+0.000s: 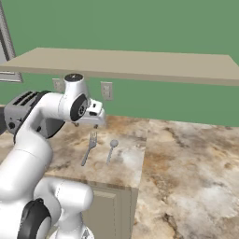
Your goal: Take the fork and place it on the left side of the plate. Then take the spoon and place it on the right side of the plate. Make sure they're directly next to the plate.
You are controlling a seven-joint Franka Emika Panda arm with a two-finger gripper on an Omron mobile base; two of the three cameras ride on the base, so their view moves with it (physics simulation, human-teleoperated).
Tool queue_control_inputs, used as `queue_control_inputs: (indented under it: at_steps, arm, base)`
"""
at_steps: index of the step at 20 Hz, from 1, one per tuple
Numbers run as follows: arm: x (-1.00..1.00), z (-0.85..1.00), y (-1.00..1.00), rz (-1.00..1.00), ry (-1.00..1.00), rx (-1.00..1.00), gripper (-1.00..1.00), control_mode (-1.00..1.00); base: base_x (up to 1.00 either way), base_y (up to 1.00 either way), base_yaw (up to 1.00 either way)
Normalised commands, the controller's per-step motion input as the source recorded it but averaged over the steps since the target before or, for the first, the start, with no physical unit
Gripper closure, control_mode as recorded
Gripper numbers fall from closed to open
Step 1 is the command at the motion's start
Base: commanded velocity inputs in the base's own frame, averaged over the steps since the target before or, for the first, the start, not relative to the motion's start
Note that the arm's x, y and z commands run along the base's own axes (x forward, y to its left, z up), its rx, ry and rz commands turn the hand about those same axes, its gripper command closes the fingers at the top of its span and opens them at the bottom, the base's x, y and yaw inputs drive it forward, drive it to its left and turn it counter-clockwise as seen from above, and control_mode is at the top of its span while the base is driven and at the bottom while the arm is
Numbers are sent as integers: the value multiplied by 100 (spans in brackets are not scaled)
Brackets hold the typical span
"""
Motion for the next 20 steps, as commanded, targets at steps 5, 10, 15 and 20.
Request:
queue_control_inputs:
  at_steps: [5, 10, 15, 20]
  arm:
    - [0, -43, -20, 0, 0, -1, -100, -100]
    - [2, -36, -29, 0, 0, 0, -100, -100]
    - [13, -31, -34, 0, 0, 0, -100, -100]
    - [23, -32, -29, 0, 0, 0, -100, -100]
  base:
    - [0, 0, 0]
    - [0, 0, 0]
    - [0, 0, 0]
    - [0, 0, 0]
